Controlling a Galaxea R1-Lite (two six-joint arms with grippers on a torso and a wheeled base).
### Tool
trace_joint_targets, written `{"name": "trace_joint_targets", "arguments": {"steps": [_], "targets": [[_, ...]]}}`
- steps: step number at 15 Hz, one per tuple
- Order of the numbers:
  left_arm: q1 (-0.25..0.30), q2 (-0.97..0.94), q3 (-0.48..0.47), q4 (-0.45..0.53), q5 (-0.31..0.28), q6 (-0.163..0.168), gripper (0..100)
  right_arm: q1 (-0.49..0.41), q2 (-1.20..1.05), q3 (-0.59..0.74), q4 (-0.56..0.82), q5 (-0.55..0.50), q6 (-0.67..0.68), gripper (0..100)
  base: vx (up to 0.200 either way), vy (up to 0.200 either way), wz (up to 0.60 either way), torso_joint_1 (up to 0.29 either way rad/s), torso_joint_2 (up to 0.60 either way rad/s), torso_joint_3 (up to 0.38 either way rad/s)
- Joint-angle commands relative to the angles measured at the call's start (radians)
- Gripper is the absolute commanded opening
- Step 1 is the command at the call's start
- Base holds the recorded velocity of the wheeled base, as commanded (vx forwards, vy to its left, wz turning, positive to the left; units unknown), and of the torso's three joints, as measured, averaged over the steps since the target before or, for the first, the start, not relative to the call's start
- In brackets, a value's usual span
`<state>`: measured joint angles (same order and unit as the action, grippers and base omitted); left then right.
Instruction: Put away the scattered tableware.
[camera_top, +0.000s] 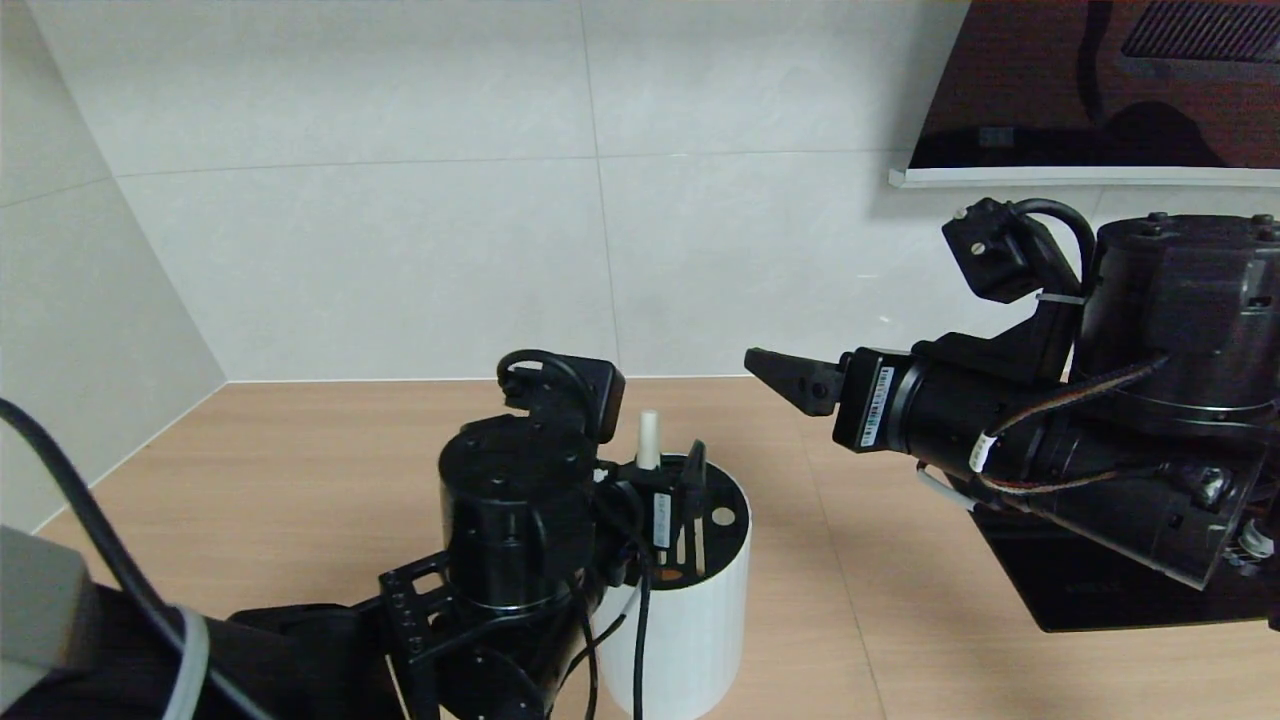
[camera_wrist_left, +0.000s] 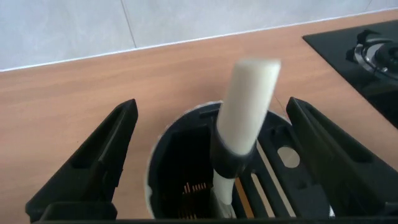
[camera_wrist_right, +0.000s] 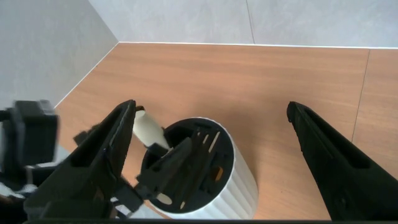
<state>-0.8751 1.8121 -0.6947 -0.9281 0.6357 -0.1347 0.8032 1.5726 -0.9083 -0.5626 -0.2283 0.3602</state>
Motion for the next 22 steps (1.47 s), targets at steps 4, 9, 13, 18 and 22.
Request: {"name": "trace_joint_targets", "arguments": {"steps": [4,9,13,18,22], "targets": [[0.088,-0.392,0.053,0.066,-0.171,0.001,100,-0.044,-0.016,-0.001,0.000,0.000,-0.001,100,0.000,0.000,0.00,0.000,0.00,0.000],[0.289,-0.694,0.089,0.276,-0.298,-0.002,100,-0.139,-0.163,0.134,0.004,0.000,-0.089,100,0.000,0.000,0.00,0.000,0.00,0.000],[0.363,-0.953,0.215,0.445,-0.306,0.003,100,-0.297,-0.379,0.266,0.006,-0.074,-0.089,100,0.000,0.000,0.00,0.000,0.00,0.000],[0.538,-1.366,0.248,0.897,-0.321,0.033,100,-0.529,-0.767,0.439,0.105,-0.065,-0.133,100,0.000,0.000,0.00,0.000,0.00,0.000],[0.693,-1.597,0.264,1.003,-0.447,0.096,100,-0.624,-1.160,0.442,0.360,-0.066,-0.241,100,0.000,0.000,0.00,0.000,0.00,0.000]]}}
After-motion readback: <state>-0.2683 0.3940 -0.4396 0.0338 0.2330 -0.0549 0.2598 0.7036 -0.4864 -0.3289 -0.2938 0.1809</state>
